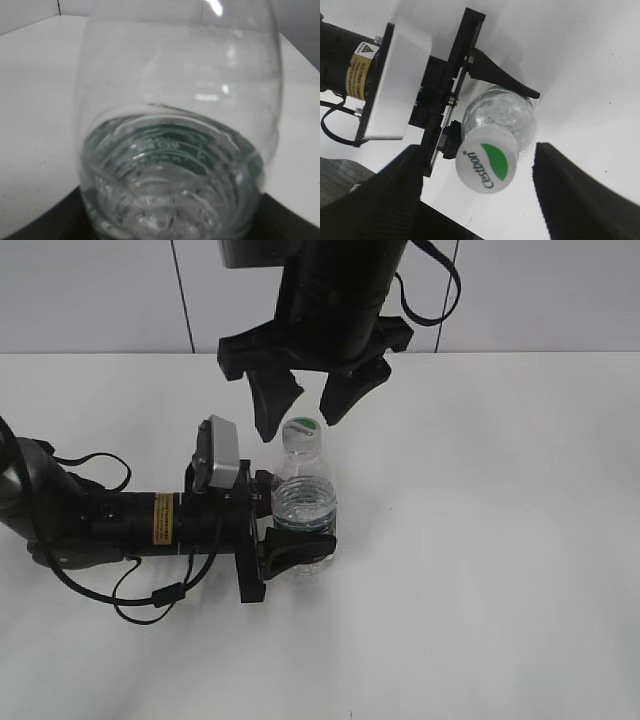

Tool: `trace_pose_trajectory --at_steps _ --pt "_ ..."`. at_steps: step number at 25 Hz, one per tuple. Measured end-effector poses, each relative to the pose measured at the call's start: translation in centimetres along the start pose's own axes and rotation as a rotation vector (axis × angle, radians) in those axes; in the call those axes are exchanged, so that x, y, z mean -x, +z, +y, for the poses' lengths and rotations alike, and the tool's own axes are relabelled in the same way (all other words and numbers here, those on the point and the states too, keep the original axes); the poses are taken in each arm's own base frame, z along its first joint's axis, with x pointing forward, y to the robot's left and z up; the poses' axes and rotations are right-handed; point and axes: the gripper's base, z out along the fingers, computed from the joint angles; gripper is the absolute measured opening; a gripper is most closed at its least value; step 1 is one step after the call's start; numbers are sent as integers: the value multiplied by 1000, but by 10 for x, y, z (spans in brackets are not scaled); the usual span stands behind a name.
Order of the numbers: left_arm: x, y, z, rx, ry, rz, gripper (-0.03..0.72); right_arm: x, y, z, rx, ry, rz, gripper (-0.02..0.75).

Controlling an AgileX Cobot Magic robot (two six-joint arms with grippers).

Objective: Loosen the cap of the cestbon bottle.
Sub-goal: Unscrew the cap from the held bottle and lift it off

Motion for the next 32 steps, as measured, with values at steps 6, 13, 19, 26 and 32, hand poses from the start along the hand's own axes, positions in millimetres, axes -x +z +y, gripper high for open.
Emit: trace_pose_trajectory --at_steps 6,13,19,26,32 --pt "0 0 0 0 0 0 414 1 15 -2 -3 -2 32 521" --pt "0 0 0 0 0 0 414 1 15 -2 -5 -13 32 454" --pt "0 0 0 -1 0 0 414 1 15 -3 -12 -52 32 301" --pt "0 0 0 -1 0 0 414 1 15 -3 -10 -130 33 301" --pt "0 0 0 -1 0 0 414 1 15 -3 -7 -305 33 301"
